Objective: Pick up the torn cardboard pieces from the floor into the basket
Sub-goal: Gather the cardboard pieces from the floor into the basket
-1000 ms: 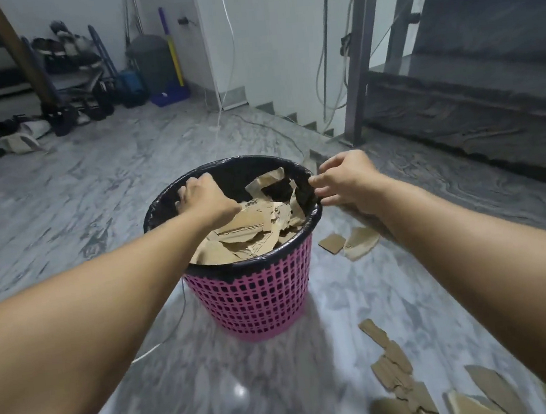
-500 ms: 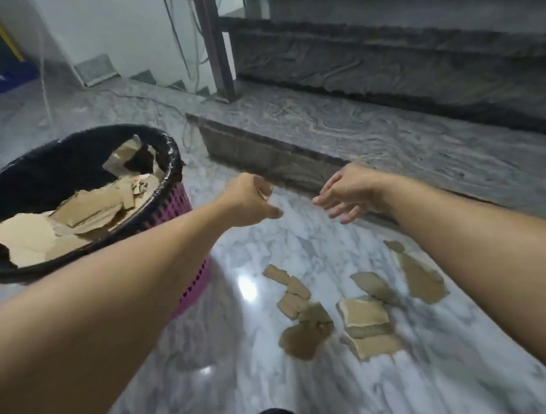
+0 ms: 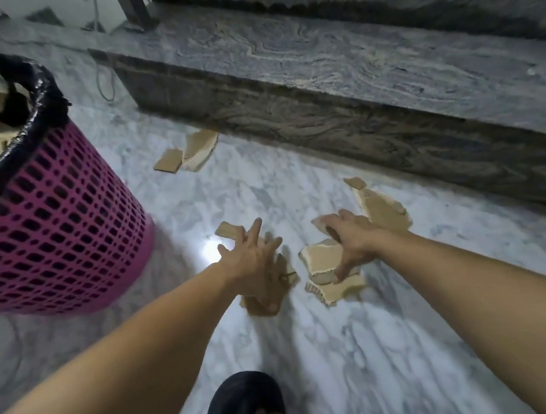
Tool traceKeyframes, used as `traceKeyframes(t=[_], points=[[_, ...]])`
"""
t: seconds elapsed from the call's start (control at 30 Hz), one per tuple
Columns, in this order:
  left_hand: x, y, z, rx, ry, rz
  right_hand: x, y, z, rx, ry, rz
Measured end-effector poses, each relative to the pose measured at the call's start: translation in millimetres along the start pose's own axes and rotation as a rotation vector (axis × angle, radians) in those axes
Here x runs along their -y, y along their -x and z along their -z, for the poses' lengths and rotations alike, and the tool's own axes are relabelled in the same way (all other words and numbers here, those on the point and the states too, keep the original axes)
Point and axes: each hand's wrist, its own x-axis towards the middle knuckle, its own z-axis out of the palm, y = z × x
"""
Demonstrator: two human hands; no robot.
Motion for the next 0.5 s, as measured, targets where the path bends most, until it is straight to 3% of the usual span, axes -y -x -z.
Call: traceKeyframes(t=[0.13, 0.33, 0.5], points=[[2, -11, -22, -0.027, 0.052, -0.02, -6, -14, -27, 0.03, 0.086, 0.027], [-1, -21, -21, -0.129, 0.037, -0.021, 2, -14, -34, -0.18, 0.171, 0.105], [-1, -28, -21, -0.141, 0.211, 0.033, 8, -17, -33, -0.212, 0.172, 0.136]])
